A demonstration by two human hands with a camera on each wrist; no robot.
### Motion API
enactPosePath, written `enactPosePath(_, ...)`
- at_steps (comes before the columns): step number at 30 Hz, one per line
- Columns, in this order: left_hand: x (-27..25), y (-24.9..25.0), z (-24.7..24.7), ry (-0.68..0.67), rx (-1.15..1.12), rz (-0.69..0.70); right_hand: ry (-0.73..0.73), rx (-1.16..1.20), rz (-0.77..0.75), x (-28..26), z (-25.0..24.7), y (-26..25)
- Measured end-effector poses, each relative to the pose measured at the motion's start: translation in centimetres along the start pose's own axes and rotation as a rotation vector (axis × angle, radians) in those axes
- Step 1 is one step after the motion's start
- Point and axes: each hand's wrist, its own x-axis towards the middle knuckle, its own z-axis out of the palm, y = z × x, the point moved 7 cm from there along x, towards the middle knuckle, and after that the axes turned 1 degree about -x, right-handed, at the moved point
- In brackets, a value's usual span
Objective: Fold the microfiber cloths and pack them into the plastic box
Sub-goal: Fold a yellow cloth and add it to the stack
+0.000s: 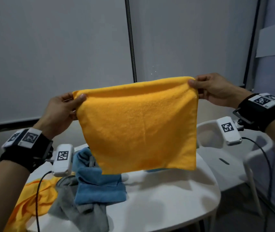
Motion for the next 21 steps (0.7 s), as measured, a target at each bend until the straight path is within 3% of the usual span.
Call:
enactPosePath(7,-1.6,-6.8,1.3,0.067,0.003,-0.106,0.07,-0.111,0.152,-1.8,-0.4,8.8)
enactPosePath(10,-1.2,-6.6,1.9,0.07,-0.044,-0.093,0.119,-0.063,0.122,-2.0,-1.3,8.9)
enactPosePath(14,-1.7,-3.9,3.2,-0.033,-0.07,-0.038,0.101,0.008,0.026,-2.8,-1.8,6.0)
enactPosePath(17,-3.5,-4.2,3.3,-0.133,-0.086,-0.035,0.042,0.002,0.036,-4.7,-2.0,5.6)
enactPosePath(21,-7.7,-10.0,2.9,-0.274,-0.089,-0.22,-0.09,-0.04,0.215,-8.1,-2.0,10.4)
